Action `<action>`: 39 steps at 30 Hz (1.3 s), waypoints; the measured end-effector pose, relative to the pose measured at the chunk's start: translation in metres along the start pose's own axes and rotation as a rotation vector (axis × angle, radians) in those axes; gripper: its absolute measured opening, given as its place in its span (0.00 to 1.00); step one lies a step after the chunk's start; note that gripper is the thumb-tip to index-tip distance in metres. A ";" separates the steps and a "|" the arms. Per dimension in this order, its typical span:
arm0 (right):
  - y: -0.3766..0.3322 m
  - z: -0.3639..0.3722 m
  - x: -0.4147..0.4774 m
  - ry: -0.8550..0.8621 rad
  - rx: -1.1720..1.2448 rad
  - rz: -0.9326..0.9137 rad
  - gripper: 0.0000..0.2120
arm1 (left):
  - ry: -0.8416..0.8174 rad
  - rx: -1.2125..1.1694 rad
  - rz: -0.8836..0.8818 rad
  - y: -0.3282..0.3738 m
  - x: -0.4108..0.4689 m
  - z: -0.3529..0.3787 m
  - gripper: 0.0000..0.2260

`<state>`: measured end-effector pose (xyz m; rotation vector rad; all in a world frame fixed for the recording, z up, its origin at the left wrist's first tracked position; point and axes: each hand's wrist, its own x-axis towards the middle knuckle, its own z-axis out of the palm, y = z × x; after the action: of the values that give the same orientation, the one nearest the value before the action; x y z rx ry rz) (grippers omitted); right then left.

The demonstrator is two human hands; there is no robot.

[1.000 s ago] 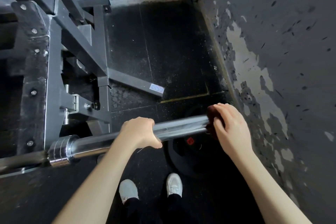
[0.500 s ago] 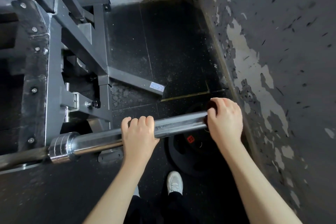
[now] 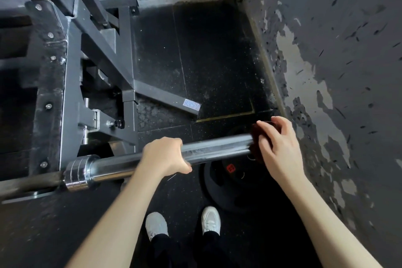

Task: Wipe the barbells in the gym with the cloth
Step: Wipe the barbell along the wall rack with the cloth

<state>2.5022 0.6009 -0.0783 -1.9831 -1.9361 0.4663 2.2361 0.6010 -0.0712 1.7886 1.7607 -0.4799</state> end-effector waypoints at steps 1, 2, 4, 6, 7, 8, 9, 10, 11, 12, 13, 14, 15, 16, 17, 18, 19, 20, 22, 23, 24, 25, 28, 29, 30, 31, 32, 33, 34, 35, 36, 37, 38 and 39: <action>-0.008 0.006 0.002 0.057 -0.005 0.121 0.18 | 0.066 0.022 -0.003 0.001 -0.003 0.003 0.16; -0.021 0.014 0.001 0.107 -0.013 0.182 0.19 | 0.123 0.044 -0.007 0.002 -0.005 0.007 0.15; -0.056 0.029 -0.008 0.105 0.001 0.100 0.21 | 0.226 0.072 -0.020 0.003 -0.006 0.016 0.16; -0.076 0.039 -0.027 -0.026 0.008 -0.137 0.20 | 0.329 0.098 -0.028 0.004 -0.008 0.024 0.17; -0.077 0.036 -0.030 -0.096 0.019 -0.247 0.20 | 0.373 0.107 -0.029 0.004 -0.009 0.027 0.17; -0.070 0.029 -0.026 -0.156 0.036 -0.324 0.20 | 0.405 0.111 -0.030 0.004 -0.010 0.029 0.17; -0.058 0.023 -0.020 -0.187 0.027 -0.364 0.19 | 0.431 0.111 -0.034 0.005 -0.011 0.031 0.17; -0.046 0.016 -0.012 -0.185 -0.016 -0.353 0.18 | 0.462 0.108 -0.035 0.005 -0.012 0.034 0.18; -0.033 0.011 -0.004 -0.143 -0.064 -0.289 0.18 | 0.485 0.109 -0.027 0.006 -0.012 0.037 0.19; -0.023 0.007 0.004 -0.076 -0.088 -0.177 0.18 | 0.505 0.110 -0.016 0.005 -0.013 0.040 0.21; -0.021 0.006 0.007 -0.007 -0.092 -0.048 0.18 | 0.530 0.108 -0.013 0.005 -0.012 0.043 0.23; -0.026 0.011 0.005 0.049 -0.089 0.052 0.19 | 0.569 0.108 -0.015 0.005 -0.012 0.046 0.25; -0.038 0.019 0.000 0.080 -0.062 0.090 0.19 | 0.607 0.109 -0.018 0.005 -0.011 0.050 0.25; -0.052 0.026 -0.008 0.076 -0.022 0.068 0.18 | 0.626 0.113 -0.015 0.005 -0.012 0.051 0.25; -0.064 0.034 -0.018 0.048 0.018 -0.013 0.18 | 0.626 0.118 -0.010 0.006 -0.012 0.049 0.25; -0.072 0.038 -0.027 -0.010 0.049 -0.117 0.18 | 0.602 0.122 -0.001 0.007 -0.014 0.045 0.24; -0.074 0.039 -0.034 -0.073 0.066 -0.208 0.19 | 0.545 0.133 0.010 0.006 -0.016 0.038 0.22; -0.070 0.036 -0.035 -0.117 0.072 -0.274 0.20 | 0.439 0.124 0.035 0.003 -0.017 0.031 0.21; -0.055 0.024 -0.027 -0.162 0.063 -0.343 0.20 | 0.142 -0.002 0.090 -0.010 -0.015 0.011 0.19; -0.046 0.019 -0.023 -0.166 0.042 -0.349 0.20 | 0.021 -0.029 0.088 -0.018 -0.011 0.001 0.20; -0.036 0.015 -0.020 -0.145 0.009 -0.338 0.20 | -0.049 0.003 0.081 -0.025 -0.008 -0.006 0.22; -0.027 0.011 -0.017 -0.111 -0.030 -0.300 0.20 | -0.087 0.052 0.070 -0.031 -0.004 -0.008 0.23; -0.022 0.009 -0.008 -0.012 -0.117 -0.051 0.20 | -0.062 0.033 0.049 -0.037 -0.004 -0.003 0.16; -0.031 0.015 -0.007 0.020 -0.119 0.028 0.20 | -0.027 0.042 0.050 -0.036 -0.004 0.000 0.14; -0.045 0.022 -0.007 0.044 -0.113 0.067 0.20 | -0.003 0.060 0.050 -0.035 -0.006 0.002 0.14; -0.063 0.030 -0.008 0.042 -0.099 0.054 0.19 | 0.020 0.071 0.048 -0.035 -0.007 0.003 0.14; -0.081 0.037 -0.013 0.011 -0.084 -0.019 0.18 | 0.048 0.079 0.042 -0.034 -0.008 0.005 0.14; -0.095 0.044 -0.021 -0.041 -0.071 -0.136 0.17 | 0.081 0.083 0.037 -0.035 -0.010 0.008 0.14; -0.103 0.048 -0.030 -0.106 -0.060 -0.250 0.18 | 0.121 0.088 0.035 -0.035 -0.011 0.011 0.14; -0.102 0.046 -0.034 -0.166 -0.045 -0.340 0.20 | 0.163 0.096 0.035 -0.035 -0.012 0.014 0.15; -0.095 0.041 -0.032 -0.205 -0.031 -0.403 0.21 | 0.203 0.100 0.037 -0.035 -0.013 0.017 0.15; -0.084 0.034 -0.028 -0.223 -0.023 -0.439 0.21 | 0.238 0.097 0.037 -0.034 -0.014 0.020 0.14; -0.071 0.028 -0.025 -0.214 -0.037 -0.440 0.21 | 0.266 0.089 0.036 -0.034 -0.015 0.022 0.14; -0.058 0.023 -0.021 -0.179 -0.066 -0.402 0.20 | 0.293 0.085 0.037 -0.033 -0.016 0.023 0.14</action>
<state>2.4400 0.5814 -0.0725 -1.5697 -2.4134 0.4892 2.2057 0.5729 -0.0837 2.0312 1.9219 -0.2916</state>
